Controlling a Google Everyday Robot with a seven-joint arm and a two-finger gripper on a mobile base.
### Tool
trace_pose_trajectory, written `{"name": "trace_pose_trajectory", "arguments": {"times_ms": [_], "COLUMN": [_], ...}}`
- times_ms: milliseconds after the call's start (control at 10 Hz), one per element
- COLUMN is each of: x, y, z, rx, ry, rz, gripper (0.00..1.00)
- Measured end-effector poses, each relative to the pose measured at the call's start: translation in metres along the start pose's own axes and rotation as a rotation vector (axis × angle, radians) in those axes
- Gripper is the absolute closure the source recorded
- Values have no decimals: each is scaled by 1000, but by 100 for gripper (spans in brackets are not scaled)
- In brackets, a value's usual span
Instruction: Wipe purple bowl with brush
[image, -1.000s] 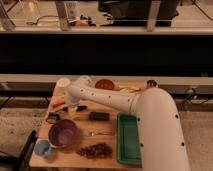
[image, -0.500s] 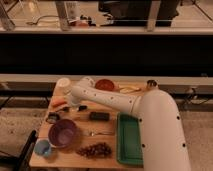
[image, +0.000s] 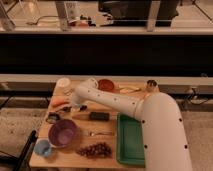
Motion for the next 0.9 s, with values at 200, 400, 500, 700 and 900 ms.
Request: {"name": "trace_pose_trajectory", "arguments": {"times_ms": [200, 400, 500, 700, 900], "x": [-1, -5, -2, 3, 5], "y": [-4, -6, -6, -2, -2], "z": [0, 8, 10, 17, 17], "rx": [1, -19, -26, -52, -61], "ry": [-22, -48, -59, -72, -84], "rz": [15, 31, 46, 66, 78], "gripper": [56, 58, 58, 50, 50]}}
